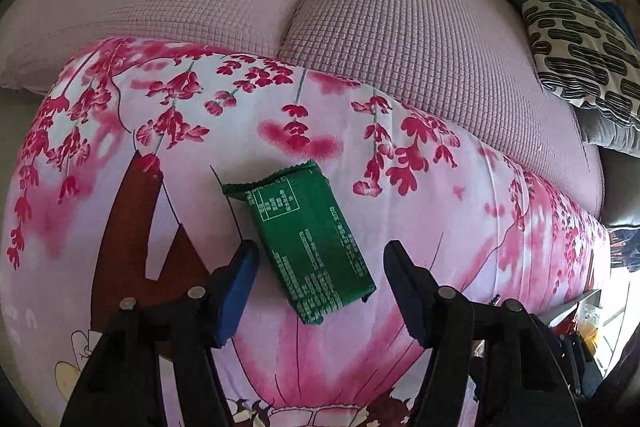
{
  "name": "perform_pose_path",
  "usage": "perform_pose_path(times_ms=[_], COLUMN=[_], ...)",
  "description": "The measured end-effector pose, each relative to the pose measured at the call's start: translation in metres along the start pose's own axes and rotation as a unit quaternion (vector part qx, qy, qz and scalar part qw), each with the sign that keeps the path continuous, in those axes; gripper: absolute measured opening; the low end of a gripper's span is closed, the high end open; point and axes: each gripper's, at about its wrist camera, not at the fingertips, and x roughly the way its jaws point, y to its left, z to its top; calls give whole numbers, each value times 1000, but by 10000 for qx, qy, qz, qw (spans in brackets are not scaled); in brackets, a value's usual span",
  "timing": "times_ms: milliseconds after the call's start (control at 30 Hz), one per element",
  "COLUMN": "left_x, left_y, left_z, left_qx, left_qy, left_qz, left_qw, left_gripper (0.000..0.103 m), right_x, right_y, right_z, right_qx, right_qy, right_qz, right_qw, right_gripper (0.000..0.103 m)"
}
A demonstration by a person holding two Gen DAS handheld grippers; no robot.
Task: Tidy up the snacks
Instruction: 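Grasp the green rectangular packet with the left tool while the right grasps the green-wrapped cookie, then carry the green packet with the left tool while the right carries the cookie into the tray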
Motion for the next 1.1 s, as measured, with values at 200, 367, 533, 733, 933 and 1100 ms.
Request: perform_pose_path(times_ms=[200, 367, 533, 733, 933, 1100], left_x=[7, 3, -34, -78, -87, -74], left_y=[-6, -8, -23, -88, -175, -220], left_z=[6, 2, -35, -91, -141, -169], left_qx=[21, 20, 163, 801, 1581, 1797], left_qy=[4, -60, -335, -605, -347, 10], left_qz=[211, 213, -75, -845, -1446, -1479], left_qw=[9998, 9998, 9993, 9914, 9762, 9725], left_gripper=[44, 41, 41, 41, 42, 42], right_x=[6, 5, -38, -108, -144, -139], right_y=[1, -5, -17, -55, -122, -163], right_z=[-2, -9, -27, -75, -127, -154], right_qx=[32, 206, 521, 960, 1659, 2085], right_qy=[103, 108, -285, -795, -852, -516], right_qz=[165, 341, 579, 383, -352, -544], right_qw=[9998, 9992, 9966, 9915, 9818, 9751], right_gripper=[61, 53, 53, 53, 53, 53])
